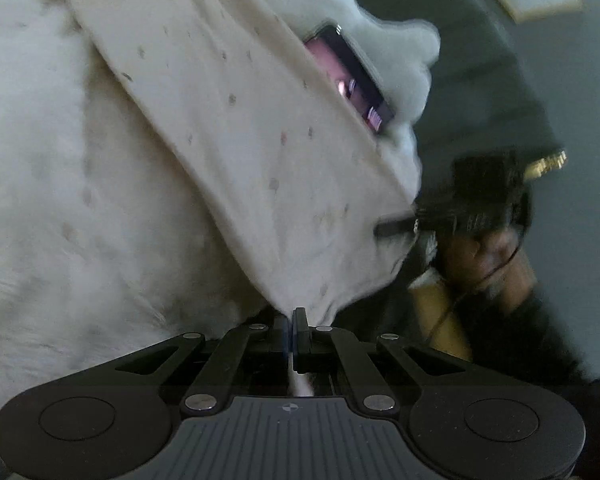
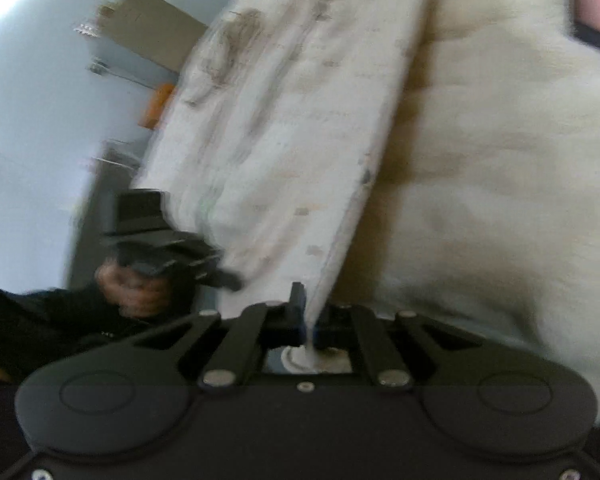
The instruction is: Fold clothes
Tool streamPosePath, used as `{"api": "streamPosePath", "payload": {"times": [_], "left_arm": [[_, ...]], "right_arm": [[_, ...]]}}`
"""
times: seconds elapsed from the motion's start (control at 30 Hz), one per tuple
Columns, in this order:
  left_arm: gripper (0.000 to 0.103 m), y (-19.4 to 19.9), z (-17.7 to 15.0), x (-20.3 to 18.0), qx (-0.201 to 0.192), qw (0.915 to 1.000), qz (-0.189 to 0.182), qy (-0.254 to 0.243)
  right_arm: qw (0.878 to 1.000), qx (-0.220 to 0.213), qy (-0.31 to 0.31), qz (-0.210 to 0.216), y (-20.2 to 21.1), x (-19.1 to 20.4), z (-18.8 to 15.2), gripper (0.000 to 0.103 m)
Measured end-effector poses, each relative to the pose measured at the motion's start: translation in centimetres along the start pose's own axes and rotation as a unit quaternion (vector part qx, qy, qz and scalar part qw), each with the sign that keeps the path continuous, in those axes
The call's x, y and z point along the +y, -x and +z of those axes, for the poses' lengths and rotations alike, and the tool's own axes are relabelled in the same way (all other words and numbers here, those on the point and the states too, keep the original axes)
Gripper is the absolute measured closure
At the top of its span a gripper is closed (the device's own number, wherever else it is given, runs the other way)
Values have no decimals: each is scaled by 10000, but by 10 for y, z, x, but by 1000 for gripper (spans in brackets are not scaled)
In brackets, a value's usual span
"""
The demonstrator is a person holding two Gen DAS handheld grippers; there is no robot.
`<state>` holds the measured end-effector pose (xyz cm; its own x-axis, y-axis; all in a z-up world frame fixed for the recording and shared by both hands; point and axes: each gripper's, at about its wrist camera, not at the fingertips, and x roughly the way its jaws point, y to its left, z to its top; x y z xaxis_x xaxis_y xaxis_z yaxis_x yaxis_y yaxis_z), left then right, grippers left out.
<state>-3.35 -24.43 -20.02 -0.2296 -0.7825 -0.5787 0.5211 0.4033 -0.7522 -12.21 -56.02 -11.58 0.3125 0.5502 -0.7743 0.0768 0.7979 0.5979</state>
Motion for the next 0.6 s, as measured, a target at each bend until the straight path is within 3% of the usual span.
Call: {"api": "streamPosePath", "payload": {"times": [0.1,0.17,0.27,0.33,0.37,0.5,0.57,0.6], "left_arm": [[98,-16,-1,1,192,9989,431,-64],[63,-8,3,1,147,9982,568,-133],[51,18,11,0,-98,9982,505,-314],[44,39,19,-3,-363,9956,609,-620],[41,47,21,-4,-501,9935,680,-759],[30,86,38,-2,-962,9858,879,-1058],[21,109,52,4,-1232,9809,1001,-1124],[21,121,61,12,-1356,9784,1095,-1111]], "right_arm": [[9953,214,-221,-921,-6,-12,-2,98],[9897,309,-149,-1387,-8,-10,-4,91],[9776,119,83,-2101,-4,8,-2,89],[9700,-289,196,-2406,6,23,2,89],[9658,-565,243,-2517,13,32,4,88],[9614,-1604,98,-2234,31,58,14,76],[9545,-2035,138,-2175,26,78,22,59],[9530,-2100,151,-2177,18,86,26,56]]}}
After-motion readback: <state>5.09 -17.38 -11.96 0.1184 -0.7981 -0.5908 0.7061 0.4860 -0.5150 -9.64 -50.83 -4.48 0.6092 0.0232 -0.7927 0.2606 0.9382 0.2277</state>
